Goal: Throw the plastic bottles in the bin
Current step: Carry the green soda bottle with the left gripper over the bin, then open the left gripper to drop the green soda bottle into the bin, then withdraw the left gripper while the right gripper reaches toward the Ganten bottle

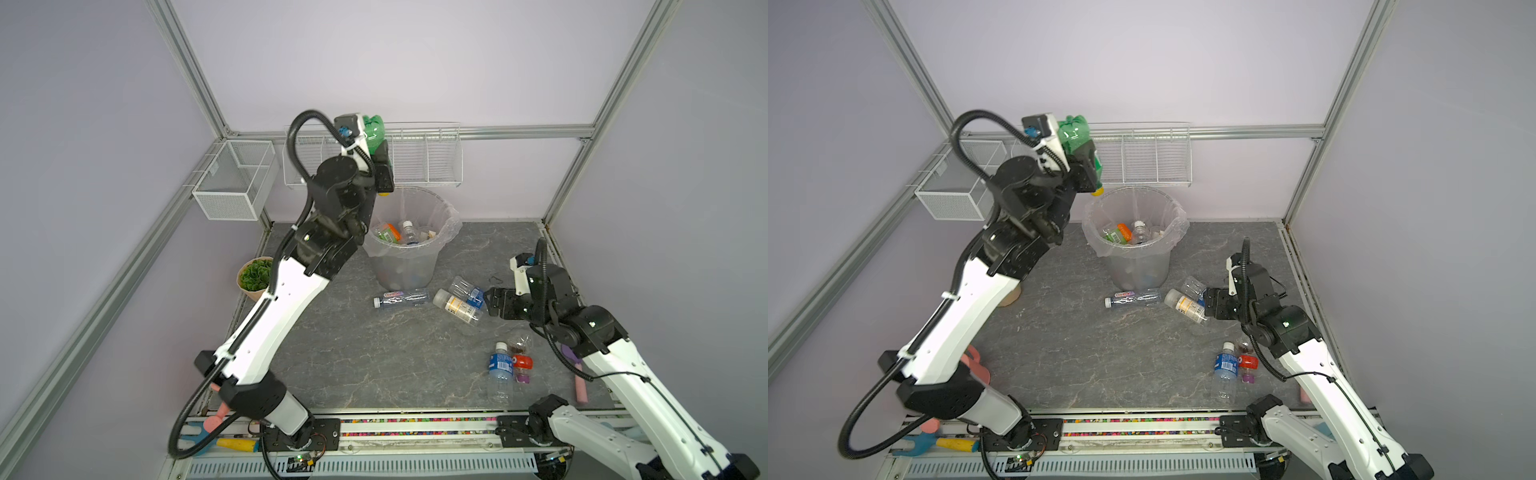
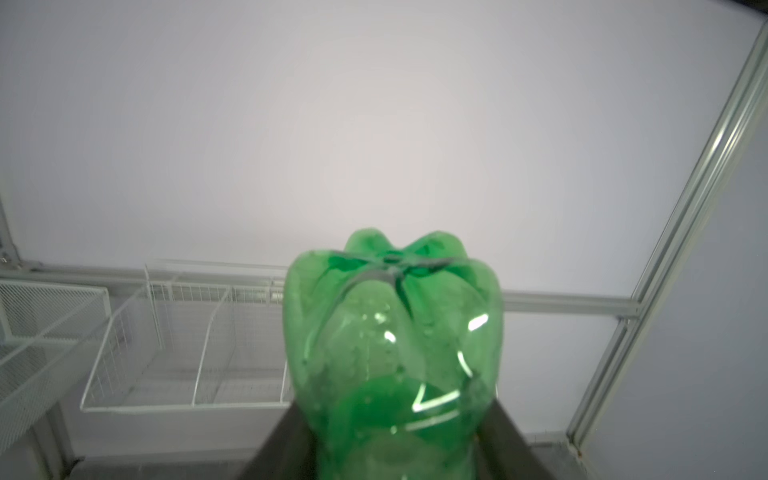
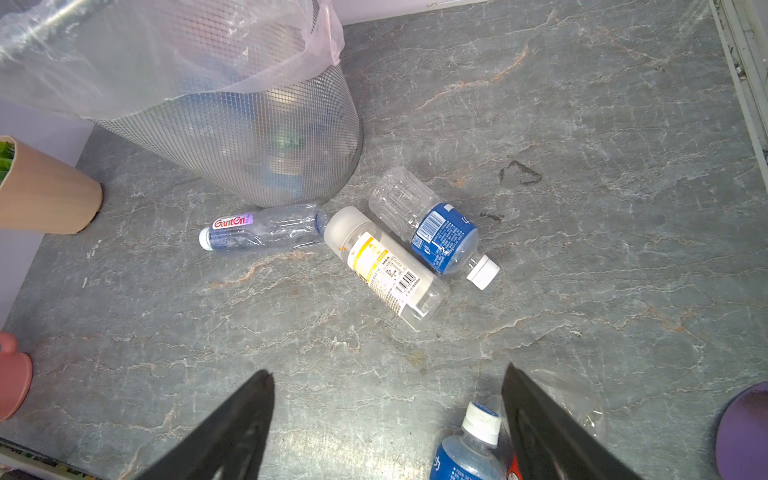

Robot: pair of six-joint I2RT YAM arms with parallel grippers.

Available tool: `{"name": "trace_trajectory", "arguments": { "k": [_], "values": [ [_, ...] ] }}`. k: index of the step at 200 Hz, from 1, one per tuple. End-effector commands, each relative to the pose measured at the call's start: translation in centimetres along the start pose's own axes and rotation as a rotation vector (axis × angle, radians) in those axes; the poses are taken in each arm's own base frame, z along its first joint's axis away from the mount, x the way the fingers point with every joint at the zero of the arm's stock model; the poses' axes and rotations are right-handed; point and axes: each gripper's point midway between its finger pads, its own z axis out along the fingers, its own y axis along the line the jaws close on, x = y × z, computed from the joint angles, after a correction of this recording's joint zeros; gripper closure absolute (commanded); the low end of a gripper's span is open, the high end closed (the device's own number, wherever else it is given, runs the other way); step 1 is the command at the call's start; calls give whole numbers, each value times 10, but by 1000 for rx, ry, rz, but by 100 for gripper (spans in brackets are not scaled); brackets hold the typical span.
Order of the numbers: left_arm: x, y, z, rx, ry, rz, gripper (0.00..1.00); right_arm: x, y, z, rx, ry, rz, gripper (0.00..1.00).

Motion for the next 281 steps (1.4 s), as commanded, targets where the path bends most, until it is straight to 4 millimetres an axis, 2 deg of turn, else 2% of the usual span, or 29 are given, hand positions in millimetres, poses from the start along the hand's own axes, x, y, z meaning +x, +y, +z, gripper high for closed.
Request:
{"name": "trace_trajectory", "arguments": {
  "k": [1,4,10,12,20,38,59,72,89,147,203,249,281],
  "values": [
    [82,-7,21,33,326,73,1,-2,-1,-8,-5,-21,15,12],
    [90,-7,23,25,353,84,1,-2,-1,-8,-6,-22,15,12],
    [88,-8,24,23,365,81,1,-1,-1,-9,-7,-20,12,12],
    [94,-7,23,22,388,88,1,-1,-1,-9,-7,-19,12,12],
    [90,-10,18,40,398,80,1,0,-2,-9,-4,-16,9,12],
    [69,-18,6,110,354,66,1,0,-4,-9,4,-19,8,11],
    [40,-21,-13,173,216,14,1,0,-2,-7,-4,-16,13,12],
    [23,-16,-31,192,141,-19,1,-1,0,-5,-11,-12,15,12],
    [12,-9,-48,195,105,-33,1,0,1,-4,-16,-8,14,11],
    [0,11,-95,209,70,-58,0,-5,7,-4,-43,-18,-19,12],
    [18,34,-131,188,86,-95,1,-10,19,-3,-107,-38,-66,11],
    [56,50,-146,149,157,-111,2,-13,38,0,-194,-43,-134,10],
    [79,62,-157,114,197,-134,2,-15,51,9,-231,-32,-191,10]
  ]
}}
